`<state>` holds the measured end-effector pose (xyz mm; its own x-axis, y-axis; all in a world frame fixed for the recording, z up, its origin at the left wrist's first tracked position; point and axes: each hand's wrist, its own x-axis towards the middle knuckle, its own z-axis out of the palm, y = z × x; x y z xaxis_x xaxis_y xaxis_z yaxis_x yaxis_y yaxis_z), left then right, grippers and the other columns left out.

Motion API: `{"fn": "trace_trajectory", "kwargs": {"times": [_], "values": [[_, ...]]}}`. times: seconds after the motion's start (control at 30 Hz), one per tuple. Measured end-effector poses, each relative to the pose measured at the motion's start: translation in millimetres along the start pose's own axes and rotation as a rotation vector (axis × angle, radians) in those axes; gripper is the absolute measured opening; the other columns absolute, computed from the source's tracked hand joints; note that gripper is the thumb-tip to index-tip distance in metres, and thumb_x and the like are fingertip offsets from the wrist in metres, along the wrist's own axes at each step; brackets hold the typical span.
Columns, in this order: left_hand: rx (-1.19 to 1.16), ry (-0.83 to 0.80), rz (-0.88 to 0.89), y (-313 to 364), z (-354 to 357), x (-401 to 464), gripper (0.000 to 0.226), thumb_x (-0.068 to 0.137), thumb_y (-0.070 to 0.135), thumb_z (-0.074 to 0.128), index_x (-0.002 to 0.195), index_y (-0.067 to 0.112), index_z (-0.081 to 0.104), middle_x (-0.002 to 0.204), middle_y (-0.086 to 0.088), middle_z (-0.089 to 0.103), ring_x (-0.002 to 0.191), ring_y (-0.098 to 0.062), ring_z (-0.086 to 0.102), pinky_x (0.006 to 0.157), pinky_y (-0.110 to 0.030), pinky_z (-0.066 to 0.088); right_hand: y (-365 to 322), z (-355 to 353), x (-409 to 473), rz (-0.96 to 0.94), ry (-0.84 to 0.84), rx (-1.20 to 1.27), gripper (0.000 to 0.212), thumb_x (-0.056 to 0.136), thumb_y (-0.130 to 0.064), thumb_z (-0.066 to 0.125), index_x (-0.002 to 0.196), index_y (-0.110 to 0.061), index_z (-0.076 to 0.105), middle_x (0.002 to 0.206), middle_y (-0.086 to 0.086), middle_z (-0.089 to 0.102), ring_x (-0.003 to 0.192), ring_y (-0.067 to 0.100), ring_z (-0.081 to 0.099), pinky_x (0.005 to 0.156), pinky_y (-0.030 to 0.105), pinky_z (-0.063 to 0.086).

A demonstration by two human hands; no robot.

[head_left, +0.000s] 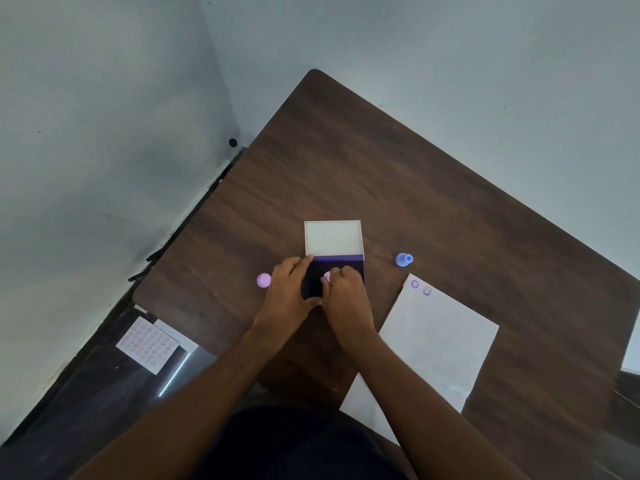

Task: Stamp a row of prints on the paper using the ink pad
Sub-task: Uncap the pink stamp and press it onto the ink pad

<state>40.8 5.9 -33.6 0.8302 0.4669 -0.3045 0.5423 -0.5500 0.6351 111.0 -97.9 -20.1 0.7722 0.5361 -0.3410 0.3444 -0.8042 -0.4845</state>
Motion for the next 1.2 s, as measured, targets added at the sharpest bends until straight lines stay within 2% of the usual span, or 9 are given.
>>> {"fn": "trace_trajectory", "kwargs": {"times": [0.07,0.23,0.4,0.63,0.83,1.03,1.2], "values": [[-0.003,0.007,-0.002,0.0,-0.4,0.3,0.074,0.075,0.029,0.077,0.139,0.013,0.043,0.137,-0.009,0.048,0.121,-0.024,0.048,0.104,-0.035,0.039,0.0,-0.4,0.7,-0.011,-0.011,-0.004,0.025,0.094,-0.014,0.058,0.114,0.0,0.06,0.116,0.019,0.063,0.103,0.031,0.061,0.096,0.044,0.051],[-0.051,0.019,0.025,-0.5,-1.6,-1.6,0.076,0.073,0.025,0.079,0.139,0.011,0.044,0.135,-0.01,0.049,0.12,-0.024,0.047,0.103,-0.037,0.041,1.7,1.1,0.7,-0.024,-0.018,-0.034,0.027,0.096,-0.019,0.054,0.117,-0.003,0.059,0.119,0.015,0.062,0.106,0.026,0.059,0.097,0.035,0.047],[-0.094,0.036,0.026,-2.0,-0.3,-1.3,0.075,0.07,0.021,0.081,0.137,0.011,0.047,0.133,-0.01,0.05,0.118,-0.023,0.048,0.101,-0.037,0.042,1.6,2.1,1.4,-0.054,-0.028,-0.079,0.027,0.093,-0.014,0.059,0.117,0.0,0.059,0.118,0.019,0.061,0.107,0.031,0.058,0.098,0.042,0.048],[-0.106,0.032,-0.008,-5.3,5.6,1.0,0.078,0.067,0.021,0.083,0.135,0.015,0.046,0.134,-0.008,0.051,0.118,-0.023,0.05,0.099,-0.034,0.041,2.6,2.5,0.9,-0.053,-0.06,-0.155,0.035,0.093,-0.02,0.059,0.126,-0.008,0.055,0.127,0.012,0.058,0.114,0.024,0.054,0.104,0.037,0.044],[-0.099,0.024,-0.024,-6.2,6.7,2.0,0.078,0.067,0.022,0.083,0.136,0.016,0.046,0.135,-0.007,0.051,0.118,-0.023,0.05,0.098,-0.03,0.039,2.3,3.5,-1.2,-0.068,-0.044,-0.159,0.039,0.092,-0.019,0.062,0.128,-0.007,0.053,0.129,0.013,0.057,0.116,0.026,0.053,0.105,0.038,0.044],[-0.12,0.02,-0.003,-4.5,2.9,1.8,0.077,0.067,0.018,0.083,0.135,0.014,0.046,0.134,-0.008,0.051,0.116,-0.023,0.051,0.099,-0.037,0.045,2.7,4.5,-1.7,-0.067,-0.02,-0.131,0.038,0.09,-0.017,0.065,0.125,-0.005,0.056,0.126,0.015,0.059,0.113,0.028,0.055,0.102,0.041,0.047],[-0.104,0.023,-0.016,-5.1,4.4,2.0,0.078,0.067,0.02,0.083,0.135,0.015,0.046,0.134,-0.007,0.051,0.117,-0.022,0.051,0.098,-0.029,0.038,3.8,5.9,-1.6,-0.071,-0.01,-0.125,0.036,0.09,-0.018,0.064,0.123,-0.005,0.055,0.124,0.014,0.059,0.112,0.027,0.055,0.101,0.039,0.048]]}}
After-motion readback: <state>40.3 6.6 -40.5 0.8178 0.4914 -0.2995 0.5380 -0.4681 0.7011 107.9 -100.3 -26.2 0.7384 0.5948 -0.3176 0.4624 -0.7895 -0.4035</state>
